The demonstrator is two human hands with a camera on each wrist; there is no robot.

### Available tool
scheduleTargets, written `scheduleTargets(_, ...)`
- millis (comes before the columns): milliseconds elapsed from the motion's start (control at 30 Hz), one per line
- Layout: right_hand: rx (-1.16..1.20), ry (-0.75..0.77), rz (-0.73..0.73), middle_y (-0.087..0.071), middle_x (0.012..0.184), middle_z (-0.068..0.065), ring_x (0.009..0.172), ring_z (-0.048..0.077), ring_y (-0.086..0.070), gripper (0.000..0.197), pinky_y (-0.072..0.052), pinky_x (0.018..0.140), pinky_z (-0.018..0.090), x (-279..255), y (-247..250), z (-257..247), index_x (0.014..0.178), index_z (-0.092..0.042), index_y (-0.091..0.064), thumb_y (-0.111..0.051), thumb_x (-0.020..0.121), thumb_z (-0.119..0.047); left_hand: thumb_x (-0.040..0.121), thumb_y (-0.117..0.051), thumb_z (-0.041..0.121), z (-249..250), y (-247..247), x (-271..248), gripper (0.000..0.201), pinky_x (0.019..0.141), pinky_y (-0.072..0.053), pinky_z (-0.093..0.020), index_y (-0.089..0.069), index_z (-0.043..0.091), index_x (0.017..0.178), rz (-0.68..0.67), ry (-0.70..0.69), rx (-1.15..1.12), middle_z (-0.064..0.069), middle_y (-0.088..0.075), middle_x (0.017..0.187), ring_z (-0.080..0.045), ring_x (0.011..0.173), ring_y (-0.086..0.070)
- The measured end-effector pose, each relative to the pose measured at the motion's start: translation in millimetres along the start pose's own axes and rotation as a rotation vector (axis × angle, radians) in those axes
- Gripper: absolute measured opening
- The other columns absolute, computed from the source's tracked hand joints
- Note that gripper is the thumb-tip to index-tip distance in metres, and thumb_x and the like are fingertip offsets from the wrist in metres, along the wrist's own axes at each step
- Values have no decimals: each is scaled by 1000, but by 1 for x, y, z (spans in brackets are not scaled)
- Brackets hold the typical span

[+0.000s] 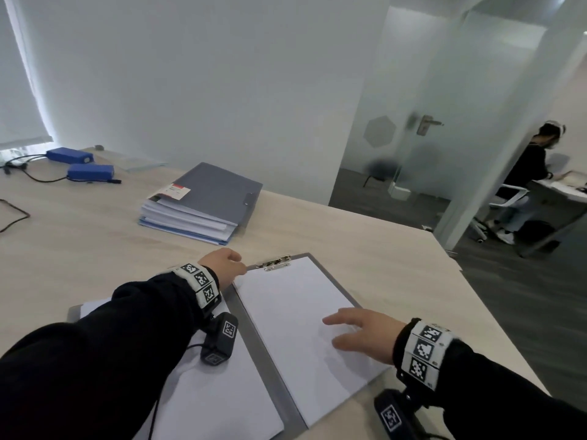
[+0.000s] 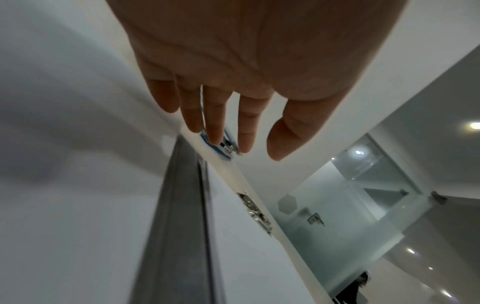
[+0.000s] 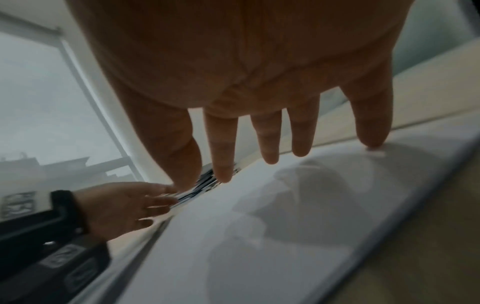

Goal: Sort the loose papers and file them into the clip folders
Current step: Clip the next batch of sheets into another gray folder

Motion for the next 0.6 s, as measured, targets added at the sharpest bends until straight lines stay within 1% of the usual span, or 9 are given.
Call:
scheduleTargets(67,-62,35,-65,-23,157,-18,139,5,-33,53,-25,108,20,-16,-11,-11,130,-55,-50,-69,82,-45,87,-67,29,13,1,-12,38,86,-38,-23,-62,20,124,22,-46,-21,-2,-61,120,-20,105,-59)
scheduleTargets(133,-189,65,-109,-15,159,-19,142,6,-28,62,-24,114,24,-27,-21,-20,133,-58,-45,-71,79,-48,88,-66,28,29,-2,-28,36,85,-39,-23,-61,22,123,28,-105,-34,2,-56,114,-17,98,-57)
scheduleTargets(167,-256,74,-131,-13,160,-18,144,8,-27,66,-24,115,26,-32,-27,-24,135,-58,-42,-72,78,-49,88,-66,28,37,-6,-37,35,84,-40,-23,-61,24,122,23,-140,-31,3,-54,114,-16,97,-57)
scheduleTargets(233,-390,76,-176,-13,161,-10,145,15,-26,72,-25,117,31,-37,-39,-27,140,-56,-35,-72,78,-50,87,-66,27,50,-17,-56,30,83,-42,-24,-62,28,117,-4,-200,-43,5,-57,116,-16,98,-58)
scheduleTargets(300,-492,68,-191,-10,162,-7,146,20,-25,77,-24,117,35,-40,-45,-26,143,-57,-27,-70,79,-50,87,-66,28,59,-30,-71,23,85,-42,-25,-62,35,108,-31,-248,-91,6,-61,118,-13,99,-59)
scheduleTargets(367,-536,37,-179,-14,161,-9,142,22,-32,77,-30,114,39,-43,-46,-23,142,-59,-24,-68,79,-54,86,-67,28,66,-42,-85,19,89,-45,-27,-61,39,101,-62,-278,-137,9,-61,116,-11,102,-59)
scheduleTargets(433,-563,-5,-156,-20,159,-10,137,23,-39,79,-36,110,41,-44,-44,-19,141,-61,-21,-65,76,-60,87,-67,28,73,-53,-98,18,93,-48,-30,-62,38,101,-104,-307,-165,10,-62,115,-11,104,-60)
scheduleTargets(533,-585,-68,-122,-23,158,-7,139,26,-36,80,-34,110,42,-48,-40,-9,144,-58,-18,-60,76,-67,88,-65,26,81,-62,-114,21,101,-46,-32,-62,34,107,-138,-338,-194,8,-63,118,-10,111,-59)
scheduleTargets(600,-573,-100,-103,-22,158,-7,140,27,-34,80,-32,111,42,-51,-36,-1,145,-57,-17,-56,77,-70,89,-63,22,78,-64,-122,21,100,-44,-29,-62,32,108,-139,-329,-222,7,-63,118,-11,114,-58)
Point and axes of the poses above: each hand's wrist, its own x-axis towards the middle knuckle, its own y-axis out of the back of the hand, z = x × y, the point moved 7 cm from there along x, towards the middle knuckle
